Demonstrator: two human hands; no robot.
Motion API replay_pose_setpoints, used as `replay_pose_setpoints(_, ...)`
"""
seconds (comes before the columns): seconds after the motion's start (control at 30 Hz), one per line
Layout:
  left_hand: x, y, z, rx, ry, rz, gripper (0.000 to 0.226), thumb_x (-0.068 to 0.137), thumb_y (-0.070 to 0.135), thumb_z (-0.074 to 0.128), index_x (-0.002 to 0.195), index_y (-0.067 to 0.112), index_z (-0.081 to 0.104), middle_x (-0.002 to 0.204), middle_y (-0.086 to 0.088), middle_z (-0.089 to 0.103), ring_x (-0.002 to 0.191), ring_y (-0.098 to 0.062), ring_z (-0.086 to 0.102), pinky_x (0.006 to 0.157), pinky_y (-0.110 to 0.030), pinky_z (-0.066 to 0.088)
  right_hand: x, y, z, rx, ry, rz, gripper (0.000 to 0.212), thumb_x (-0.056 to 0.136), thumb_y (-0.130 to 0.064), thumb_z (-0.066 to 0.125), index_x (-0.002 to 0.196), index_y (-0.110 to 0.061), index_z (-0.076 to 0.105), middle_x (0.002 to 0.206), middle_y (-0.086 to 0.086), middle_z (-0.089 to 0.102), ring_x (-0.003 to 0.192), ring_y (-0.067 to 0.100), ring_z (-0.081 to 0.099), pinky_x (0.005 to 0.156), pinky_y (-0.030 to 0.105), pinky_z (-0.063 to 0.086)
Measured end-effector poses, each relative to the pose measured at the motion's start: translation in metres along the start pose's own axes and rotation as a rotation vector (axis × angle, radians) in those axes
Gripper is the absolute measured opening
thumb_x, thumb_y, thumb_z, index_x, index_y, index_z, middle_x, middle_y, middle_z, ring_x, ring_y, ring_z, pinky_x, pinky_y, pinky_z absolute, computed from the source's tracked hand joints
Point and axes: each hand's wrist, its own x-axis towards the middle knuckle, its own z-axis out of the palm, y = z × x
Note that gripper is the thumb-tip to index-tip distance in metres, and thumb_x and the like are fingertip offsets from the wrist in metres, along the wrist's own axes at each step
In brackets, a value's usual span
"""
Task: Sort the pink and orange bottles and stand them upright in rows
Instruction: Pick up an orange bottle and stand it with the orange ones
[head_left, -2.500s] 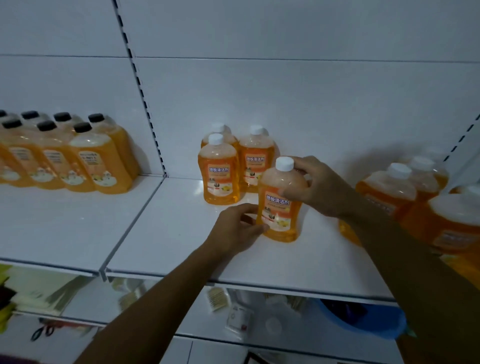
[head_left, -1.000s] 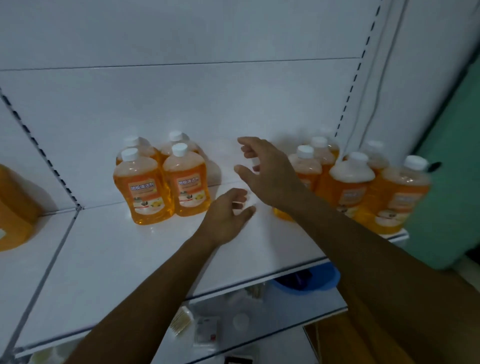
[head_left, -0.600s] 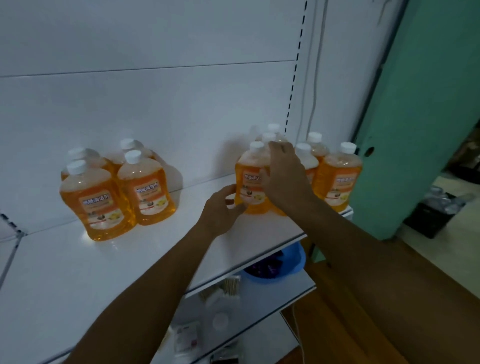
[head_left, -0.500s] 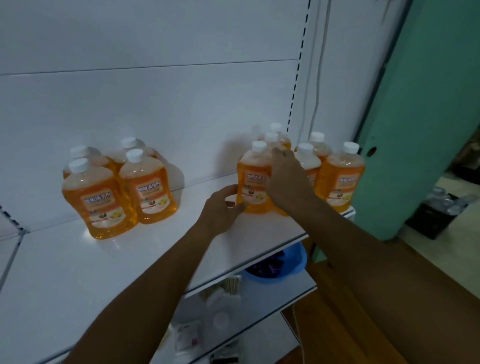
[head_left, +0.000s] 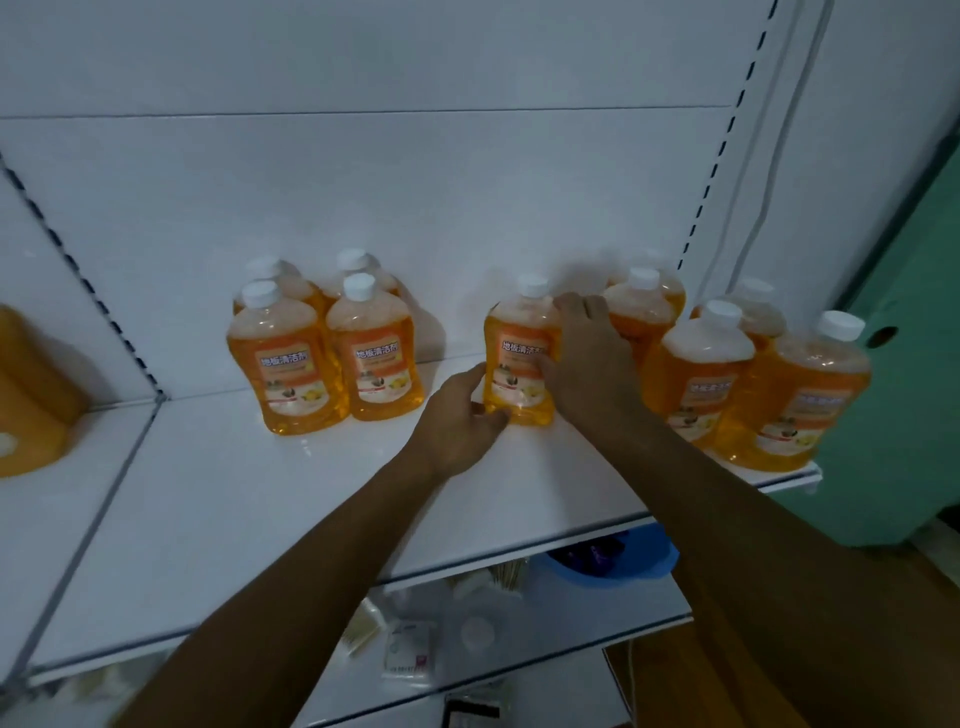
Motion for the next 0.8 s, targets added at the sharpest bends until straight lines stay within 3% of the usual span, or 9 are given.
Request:
replay_pose_setpoints(0.13, -0.004, -0.001, -0.009, 0.023, 0.099, -0.045, 0.038, 0.093, 0.019, 0.062, 0.130, 0.017, 0.052, 0.112, 0.016, 0.051, 0.097, 0.000, 0.051, 0.080, -0.011, 0.043, 0.018, -0.010, 0.019, 0.137, -0.071, -0.015, 0.047, 0.091, -0.016, 0.062, 0.132, -0.013, 0.041, 0.123, 0.013, 0.056, 0.109, 0.030, 0.058, 0.085, 0.034, 0.047)
replay_pose_setpoints(0.23, -0.003, -0.005, -0.011, 0.083, 0.164, -0.095, 0.037, 0.092, 0.021, 0.063, 0.127, 0.015, 0.051, 0.112, 0.010, 0.054, 0.101, -0.006, 0.054, 0.076, -0.009, 0.042, 0.035, -0.012, 0.032, 0.194, -0.102, -0.046, 0.051, 0.089, -0.016, 0.065, 0.133, -0.014, 0.041, 0.123, 0.013, 0.055, 0.110, 0.030, 0.056, 0.087, 0.036, 0.047)
replay_pose_setpoints(0.33, -0.002, -0.008, -0.015, 0.138, 0.150, -0.069, 0.040, 0.094, 0.023, 0.061, 0.131, 0.017, 0.049, 0.120, 0.008, 0.058, 0.104, -0.004, 0.053, 0.077, -0.006, 0.040, 0.052, -0.015, 0.045, 0.268, -0.116, -0.065, 0.055, 0.086, -0.015, 0.069, 0.135, -0.017, 0.043, 0.122, 0.013, 0.054, 0.111, 0.029, 0.055, 0.089, 0.037, 0.048)
replay_pose_setpoints(0.43, 0.002, -0.011, -0.022, 0.177, 0.111, -0.108, 0.038, 0.095, 0.024, 0.059, 0.131, 0.018, 0.051, 0.126, 0.009, 0.056, 0.112, -0.008, 0.053, 0.089, -0.017, 0.042, 0.069, -0.014, 0.057, 0.277, -0.129, -0.114, 0.055, 0.085, -0.018, 0.070, 0.134, -0.019, 0.045, 0.119, 0.010, 0.058, 0.108, 0.027, 0.058, 0.089, 0.037, 0.050)
replay_pose_setpoints(0.57, 0.003, -0.019, -0.023, 0.236, 0.049, -0.137, 0.022, 0.095, 0.030, 0.060, 0.114, 0.021, 0.060, 0.111, 0.010, 0.060, 0.100, -0.012, 0.059, 0.085, -0.023, 0.053, 0.085, -0.015, 0.067, 0.292, -0.145, -0.173, 0.055, 0.085, -0.019, 0.070, 0.134, -0.018, 0.046, 0.119, 0.007, 0.061, 0.109, 0.026, 0.059, 0.091, 0.038, 0.051)
replay_pose_setpoints(0.67, 0.005, -0.021, -0.026, 0.244, 0.060, -0.140, 0.022, 0.094, 0.029, 0.060, 0.113, 0.019, 0.060, 0.110, 0.007, 0.061, 0.098, -0.013, 0.059, 0.087, -0.024, 0.052, 0.091, -0.019, 0.074, 0.320, -0.142, -0.209, 0.055, 0.085, -0.017, 0.069, 0.135, -0.015, 0.047, 0.121, 0.010, 0.060, 0.112, 0.026, 0.058, 0.092, 0.037, 0.048)
replay_pose_setpoints(0.8, 0.005, -0.019, -0.028, 0.242, 0.031, -0.119, 0.022, 0.094, 0.027, 0.059, 0.113, 0.016, 0.062, 0.108, 0.009, 0.059, 0.097, -0.010, 0.059, 0.079, -0.013, 0.047, 0.095, -0.023, 0.083, 0.342, -0.150, -0.243, 0.054, 0.085, -0.019, 0.070, 0.134, -0.015, 0.047, 0.119, 0.011, 0.060, 0.112, 0.028, 0.058, 0.094, 0.043, 0.051)
